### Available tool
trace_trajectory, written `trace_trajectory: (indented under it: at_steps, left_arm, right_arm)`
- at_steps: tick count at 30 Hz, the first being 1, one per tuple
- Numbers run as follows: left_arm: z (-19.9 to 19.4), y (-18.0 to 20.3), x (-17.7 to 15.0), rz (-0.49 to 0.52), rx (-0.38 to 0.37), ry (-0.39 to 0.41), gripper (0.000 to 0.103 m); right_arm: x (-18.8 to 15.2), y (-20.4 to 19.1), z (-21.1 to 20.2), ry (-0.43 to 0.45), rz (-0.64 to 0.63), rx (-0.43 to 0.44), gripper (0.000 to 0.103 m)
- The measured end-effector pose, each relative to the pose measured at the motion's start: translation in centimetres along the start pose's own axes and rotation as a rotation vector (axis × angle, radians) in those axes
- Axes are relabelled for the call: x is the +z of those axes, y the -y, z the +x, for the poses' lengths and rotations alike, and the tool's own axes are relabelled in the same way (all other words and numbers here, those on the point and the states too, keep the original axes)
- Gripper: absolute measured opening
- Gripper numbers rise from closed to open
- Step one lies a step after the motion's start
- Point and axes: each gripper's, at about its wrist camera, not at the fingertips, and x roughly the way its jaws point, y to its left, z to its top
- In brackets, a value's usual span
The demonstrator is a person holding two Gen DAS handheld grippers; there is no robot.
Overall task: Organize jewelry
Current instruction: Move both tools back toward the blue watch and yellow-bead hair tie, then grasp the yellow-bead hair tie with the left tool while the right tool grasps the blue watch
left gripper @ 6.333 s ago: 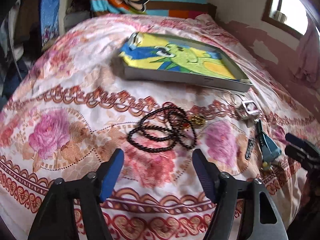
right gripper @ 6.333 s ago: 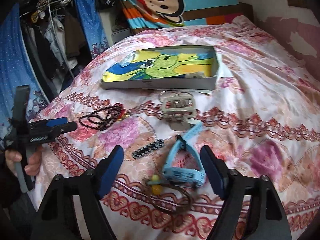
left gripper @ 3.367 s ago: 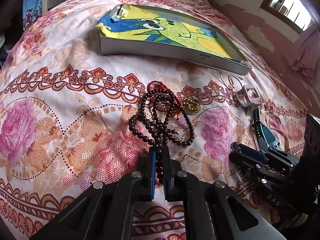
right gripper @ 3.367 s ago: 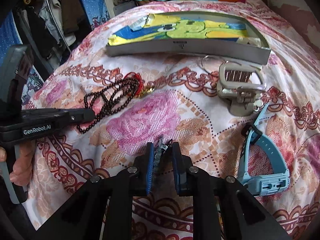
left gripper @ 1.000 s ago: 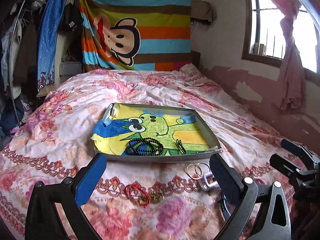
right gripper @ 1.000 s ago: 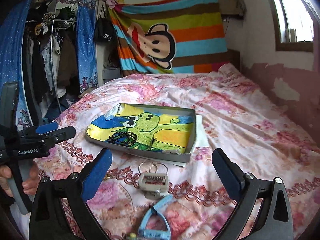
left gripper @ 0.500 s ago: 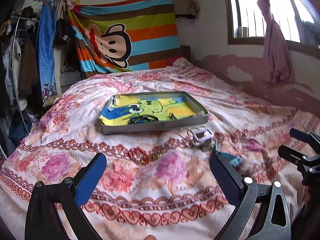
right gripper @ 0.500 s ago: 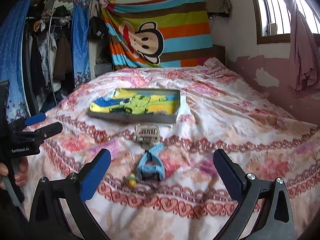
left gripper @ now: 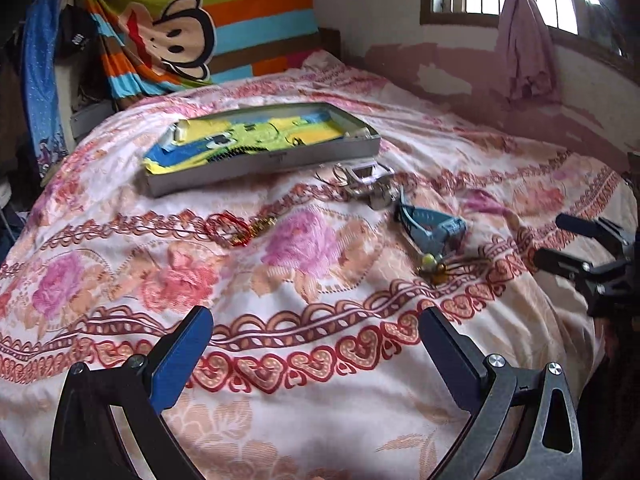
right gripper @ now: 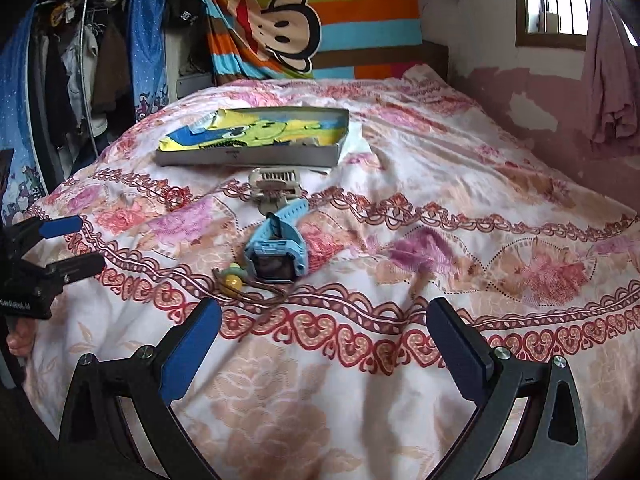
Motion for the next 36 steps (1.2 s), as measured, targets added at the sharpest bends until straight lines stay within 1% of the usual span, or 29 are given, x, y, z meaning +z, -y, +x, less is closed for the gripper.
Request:
trace_trajectory:
  at_steps: [4, 9, 14, 15, 16, 19, 20, 21, 23, 25, 28, 31, 33, 35, 36]
  left_arm:
    - [1.2, 0.4, 0.2, 0.018, -0.041, -0.038, 0.103]
    - [2.9, 0.0, 1.1, -0.006, -0.067, -0.078, 0.103]
    - [4.6, -1.2, 1.8, -0.076, -0.098, -0.117, 0.094]
    - [4.8, -1.4, 1.8, -0.088, -0.104, -0.121, 0.091]
    - [5.0, -1.6, 1.8, -0.095, -0.115, -0.125, 0.088]
    - [4.9, -1.5, 1.7, -0.089, -0.160, -0.120, 0.083]
    - [4.8, -1.2, 1.7, -0.077, -0.183, -0.117, 0.082]
    - [4.8, -0.8, 1.7, -0.060, -0.209, -0.116, 0.078]
    - [4.8, 0.1, 1.8, -0.028, -0.244, -0.121, 0.074]
    - [5.0, 0.9, 1.8, -0.007, -0.281, -0.139, 0.067]
    - [5.7, 2.0, 1.8, -0.007, -0.341, -0.185, 0.062]
    - [6.3, 2.4, 1.8, -0.054, -0.419, -0.230, 0.060]
    - [6.6, 2.4, 1.9, -0.113, -0.471, -0.249, 0.060]
    - [6.9, 2.4, 2.0, -0.174, -0.507, -0.265, 0.060]
    - [7.1, 2.4, 2.1, -0.208, -0.525, -0.274, 0.060]
  right_arm:
    - [0.7, 1.6, 1.4, -0.036, 0.027, 0.021, 0.100]
    - [1.1, 3.2, 3.6, -0.084, 0.092, 0.058, 0.100]
    - [1.6, 3.4, 5.8, -0.118, 0.127, 0.104, 0.100]
    - [1.7, 3.2, 6.1, -0.123, 0.123, 0.117, 0.100]
    - [1.8, 2.9, 6.3, -0.128, 0.116, 0.130, 0.098]
    - [1.9, 2.0, 7.0, -0.141, 0.081, 0.160, 0.091]
    - [1.9, 1.8, 7.1, -0.145, 0.073, 0.170, 0.088]
    - [2.0, 1.7, 7.3, -0.150, 0.065, 0.179, 0.086]
    - [2.1, 1.7, 7.6, -0.160, 0.058, 0.201, 0.078]
    - [2.1, 2.0, 7.8, -0.170, 0.066, 0.213, 0.074]
    - [2.2, 2.7, 8.2, -0.181, 0.091, 0.231, 0.064]
    - [2.1, 3.1, 8.7, -0.193, 0.103, 0.243, 0.059]
    - [2.1, 3.3, 8.9, -0.206, 0.099, 0.258, 0.055]
    - [2.1, 3.3, 9.1, -0.211, 0.089, 0.273, 0.050]
    - [2.1, 3.4, 9.2, -0.215, 0.081, 0.279, 0.049]
